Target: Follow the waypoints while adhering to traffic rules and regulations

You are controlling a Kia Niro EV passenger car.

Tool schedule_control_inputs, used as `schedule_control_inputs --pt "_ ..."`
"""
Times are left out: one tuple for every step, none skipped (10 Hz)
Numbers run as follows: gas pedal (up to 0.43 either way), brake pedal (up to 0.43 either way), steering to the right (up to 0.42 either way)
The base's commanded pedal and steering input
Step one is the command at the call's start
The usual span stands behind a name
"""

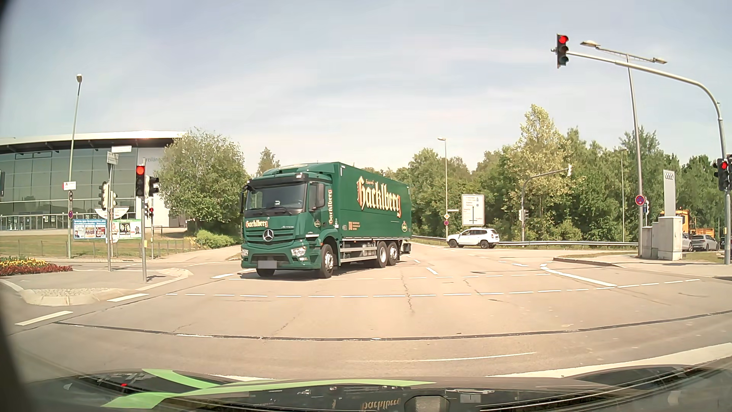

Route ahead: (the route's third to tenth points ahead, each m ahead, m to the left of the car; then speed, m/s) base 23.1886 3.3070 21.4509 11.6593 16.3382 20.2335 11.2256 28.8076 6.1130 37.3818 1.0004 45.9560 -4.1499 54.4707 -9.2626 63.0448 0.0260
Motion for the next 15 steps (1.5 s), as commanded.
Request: schedule_control_inputs --pt "0.000 0.220 0.009" --pt "0.000 0.220 0.009" --pt "0.000 0.220 0.009" --pt "0.000 0.220 0.010" --pt "0.000 0.220 0.009" --pt "0.000 0.220 0.009" --pt "0.000 0.220 0.010" --pt "0.000 0.220 0.009" --pt "0.000 0.220 0.010" --pt "0.000 0.220 0.010" --pt "0.000 0.220 0.009" --pt "0.000 0.220 0.009" --pt "0.000 0.220 0.009" --pt "0.000 0.220 0.010" --pt "0.000 0.220 0.009"
